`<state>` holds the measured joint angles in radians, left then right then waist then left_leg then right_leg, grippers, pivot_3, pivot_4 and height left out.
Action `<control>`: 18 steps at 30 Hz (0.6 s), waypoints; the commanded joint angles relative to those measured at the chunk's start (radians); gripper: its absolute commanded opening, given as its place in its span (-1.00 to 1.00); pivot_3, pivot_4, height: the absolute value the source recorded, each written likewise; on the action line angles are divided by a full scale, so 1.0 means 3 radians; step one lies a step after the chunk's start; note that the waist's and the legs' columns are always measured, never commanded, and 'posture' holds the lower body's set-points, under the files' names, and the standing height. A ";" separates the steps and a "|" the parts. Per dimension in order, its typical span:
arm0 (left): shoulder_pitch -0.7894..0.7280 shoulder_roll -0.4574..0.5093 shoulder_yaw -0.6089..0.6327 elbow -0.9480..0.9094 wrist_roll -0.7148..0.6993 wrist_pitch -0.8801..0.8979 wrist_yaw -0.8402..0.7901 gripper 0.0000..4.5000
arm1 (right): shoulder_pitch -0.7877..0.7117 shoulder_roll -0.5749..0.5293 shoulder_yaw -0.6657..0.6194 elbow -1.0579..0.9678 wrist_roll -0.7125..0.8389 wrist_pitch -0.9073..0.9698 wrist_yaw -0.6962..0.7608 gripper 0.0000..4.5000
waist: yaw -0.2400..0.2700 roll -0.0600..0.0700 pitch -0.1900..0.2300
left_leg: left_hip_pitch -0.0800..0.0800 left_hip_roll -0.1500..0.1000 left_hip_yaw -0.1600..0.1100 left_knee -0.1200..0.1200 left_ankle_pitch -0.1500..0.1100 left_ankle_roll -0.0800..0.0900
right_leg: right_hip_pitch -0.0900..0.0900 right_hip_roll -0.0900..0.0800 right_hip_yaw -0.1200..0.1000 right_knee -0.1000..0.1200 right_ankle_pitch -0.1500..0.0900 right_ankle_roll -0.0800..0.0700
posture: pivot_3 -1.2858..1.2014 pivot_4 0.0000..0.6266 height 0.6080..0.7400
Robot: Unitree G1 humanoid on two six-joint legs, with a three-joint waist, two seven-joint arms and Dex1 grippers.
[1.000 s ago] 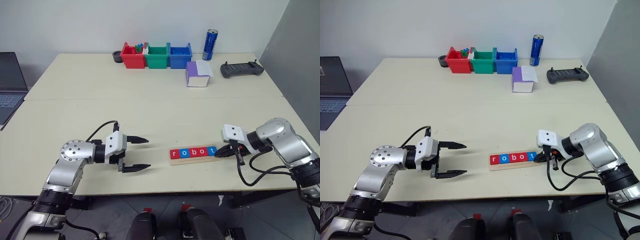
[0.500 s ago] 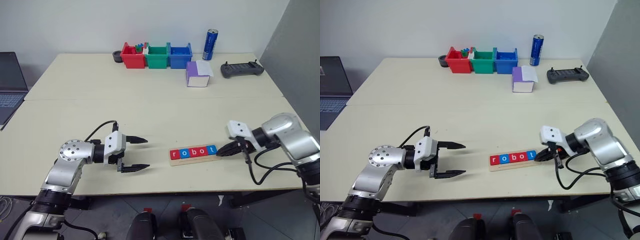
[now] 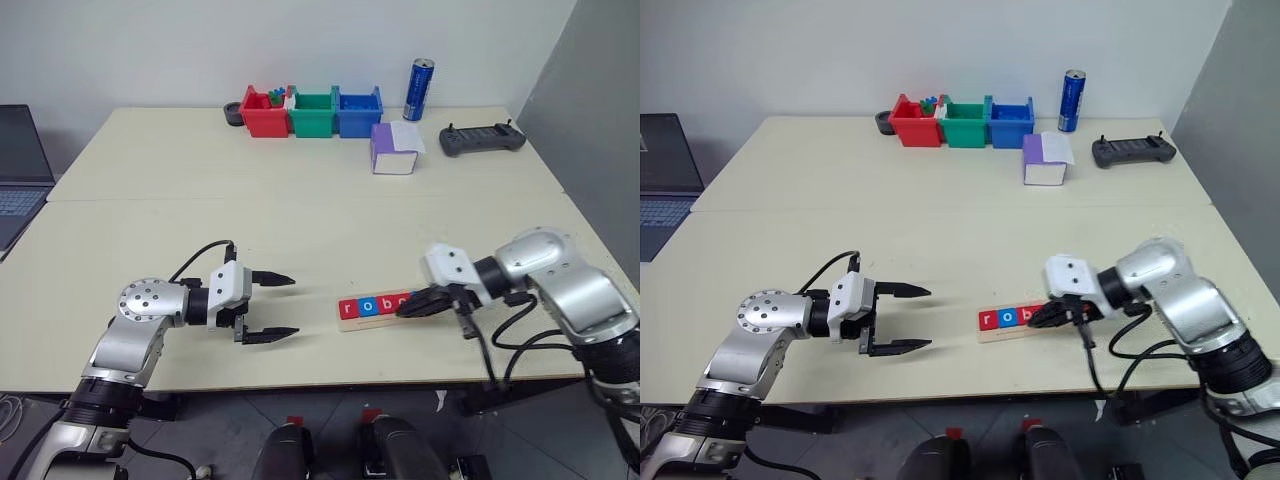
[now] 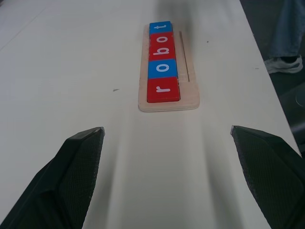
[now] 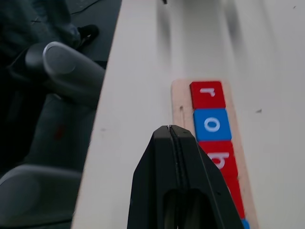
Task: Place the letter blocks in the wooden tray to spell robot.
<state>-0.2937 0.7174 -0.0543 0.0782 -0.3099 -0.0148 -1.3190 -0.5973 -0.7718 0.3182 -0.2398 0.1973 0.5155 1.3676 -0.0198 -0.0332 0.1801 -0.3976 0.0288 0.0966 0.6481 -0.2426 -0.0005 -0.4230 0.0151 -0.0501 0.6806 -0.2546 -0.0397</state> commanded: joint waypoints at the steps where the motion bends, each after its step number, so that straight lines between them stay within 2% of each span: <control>1: -0.0017 0.0031 0.0025 -0.0038 0.0008 -0.0063 0.0001 1.00 | -0.0078 -0.0018 0.0002 0.0113 -0.0115 0.0047 -0.0155 -0.92 | 0.0006 0.0000 0.0000 | 0.0000 0.0000 0.0000 0.0000 0.0000 0.0000 | 0.0000 0.0000 0.0000 0.0000 0.0000 0.0000 | 0.03 -0.52 1.00; 4: -0.0007 0.0043 0.0035 -0.0038 0.0007 -0.0069 -0.0003 1.00 | -0.0087 -0.0176 -0.0024 0.0311 -0.0118 -0.0081 -0.0021 -0.63 | 0.0020 0.0000 0.0000 | -0.0002 -0.0001 0.0001 0.0001 0.0000 0.0000 | 0.0000 -0.0001 0.0000 -0.0001 0.0000 0.0000 | 0.03 -0.52 1.00; 9: 0.0023 0.0050 0.0041 -0.0061 0.0000 -0.0068 0.0009 1.00 | -0.0080 -0.0349 -0.0061 0.0512 -0.0057 -0.0327 0.0184 0.14 | 0.0038 0.0000 0.0000 | -0.0001 -0.0001 0.0001 -0.0001 -0.0001 0.0001 | -0.0001 0.0000 0.0000 -0.0003 0.0000 0.0000 | 0.03 -0.52 1.00; 14: 0.0007 0.0052 0.0034 -0.0045 0.0004 -0.0073 0.0001 1.00 | -0.0180 -0.0307 0.0012 0.0883 -0.0187 -0.0666 0.0249 0.95 | 0.0038 0.0000 0.0000 | 0.0000 0.0000 0.0001 0.0000 0.0000 0.0001 | 0.0000 0.0001 0.0000 -0.0001 0.0000 0.0000 | 0.03 -0.52 1.00; 18: -0.0010 0.0051 0.0030 -0.0040 0.0004 -0.0074 -0.0006 1.00 | -0.0224 -0.0254 0.0099 0.1139 -0.0329 -0.0935 0.0302 0.98 | 0.0043 0.0000 0.0000 | 0.0000 0.0000 0.0001 0.0000 0.0000 0.0001 | -0.0001 0.0001 0.0000 -0.0001 0.0000 0.0000 | 0.03 -0.52 1.00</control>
<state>-0.2874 0.7212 -0.0543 0.0816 -0.3069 -0.0263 -1.3199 -0.6473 -0.8499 0.3421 0.0882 0.1148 0.2771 1.4399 -0.0070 -0.0332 0.1801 -0.3978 0.0286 0.0968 0.6479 -0.2427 -0.0003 -0.4232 0.0154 -0.0501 0.6803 -0.2546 -0.0398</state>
